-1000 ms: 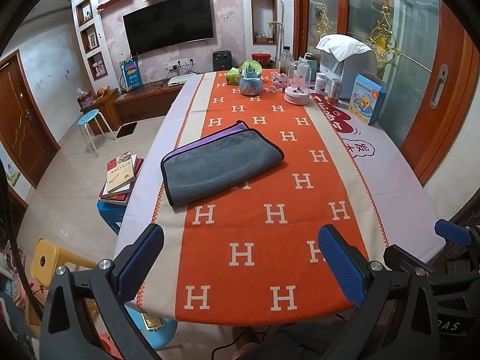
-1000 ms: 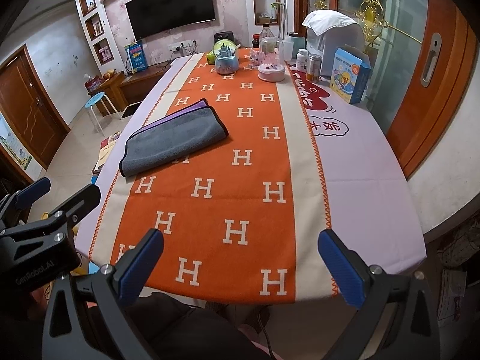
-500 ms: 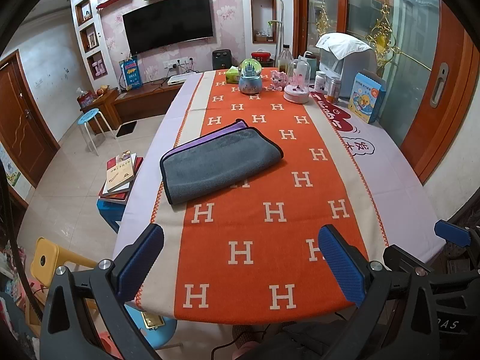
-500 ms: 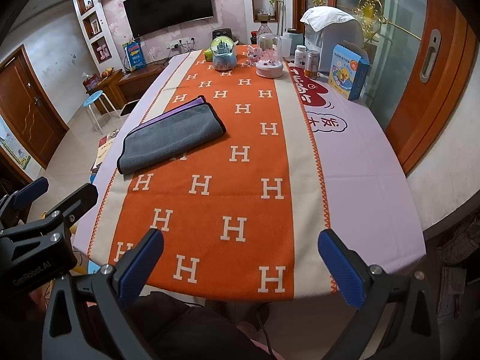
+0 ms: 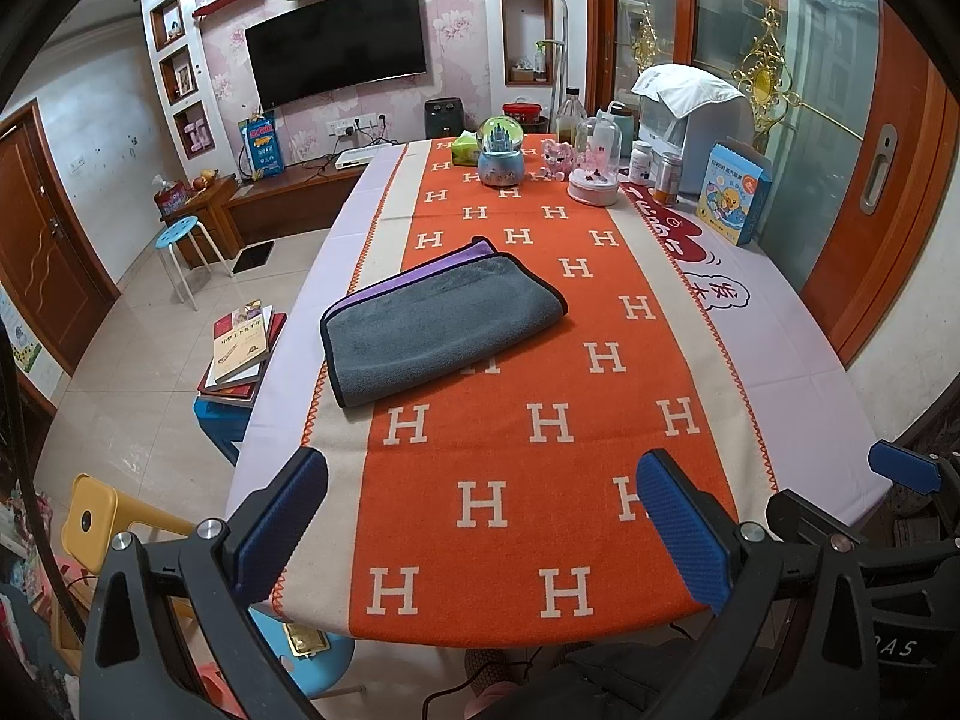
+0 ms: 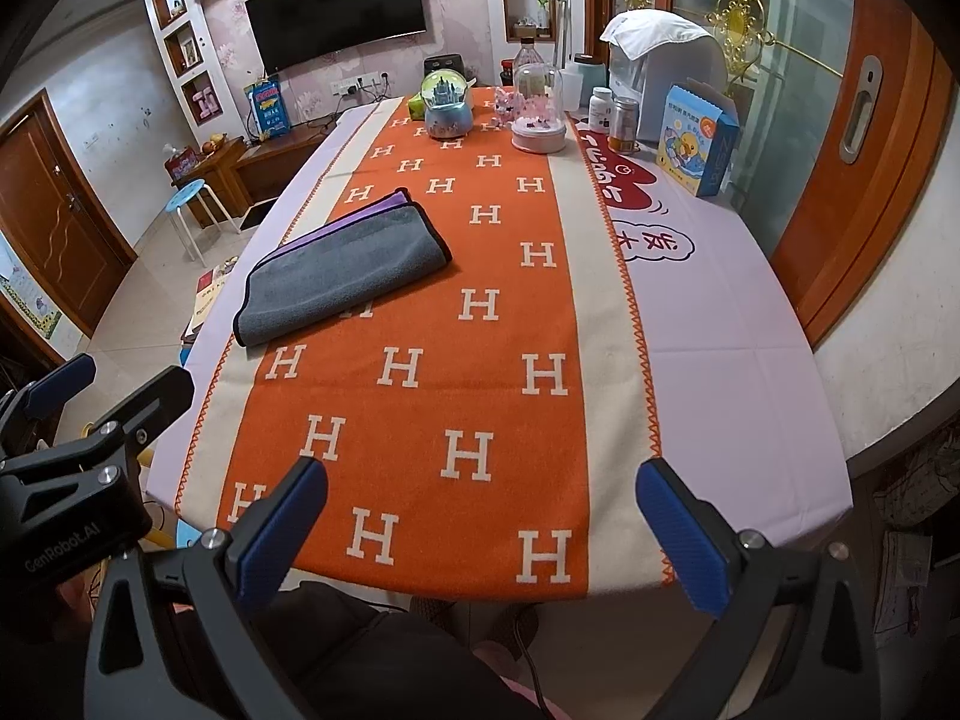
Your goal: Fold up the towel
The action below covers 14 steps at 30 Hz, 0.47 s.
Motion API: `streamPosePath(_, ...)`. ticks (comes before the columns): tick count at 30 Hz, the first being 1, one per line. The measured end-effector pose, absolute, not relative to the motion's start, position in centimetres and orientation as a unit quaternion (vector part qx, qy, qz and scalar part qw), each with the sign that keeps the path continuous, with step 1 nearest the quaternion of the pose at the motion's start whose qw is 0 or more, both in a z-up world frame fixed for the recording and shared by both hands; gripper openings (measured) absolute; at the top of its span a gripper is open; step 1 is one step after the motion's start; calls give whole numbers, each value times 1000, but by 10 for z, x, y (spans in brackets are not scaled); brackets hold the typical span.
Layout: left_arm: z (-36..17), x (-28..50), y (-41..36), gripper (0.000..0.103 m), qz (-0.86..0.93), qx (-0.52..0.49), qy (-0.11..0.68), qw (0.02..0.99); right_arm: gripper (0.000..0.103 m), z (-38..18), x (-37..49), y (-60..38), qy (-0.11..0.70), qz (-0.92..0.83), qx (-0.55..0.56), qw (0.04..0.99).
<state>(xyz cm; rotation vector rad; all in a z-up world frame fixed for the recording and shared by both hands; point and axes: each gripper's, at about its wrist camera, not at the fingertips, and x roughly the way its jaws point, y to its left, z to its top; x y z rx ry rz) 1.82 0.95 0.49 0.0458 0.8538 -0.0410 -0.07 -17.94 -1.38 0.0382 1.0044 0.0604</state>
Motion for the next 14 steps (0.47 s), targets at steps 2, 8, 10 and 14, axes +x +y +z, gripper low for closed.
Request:
streamPosePath(2, 5, 18, 9, 102, -20, 22, 414, 910, 103, -13, 0, -179, 481, 29, 18, 876)
streamPosePath(8, 6, 21, 8, 102, -20, 22, 414, 910, 103, -13, 1, -179, 481, 29, 18, 876)
streamPosePath(10, 6, 21, 8, 102, -20, 22, 414, 910, 103, -13, 1, -179, 482, 29, 18, 876)
streamPosePath(14, 7, 21, 7, 102, -20, 23, 414, 910, 103, -12, 1, -180, 482, 29, 19, 876)
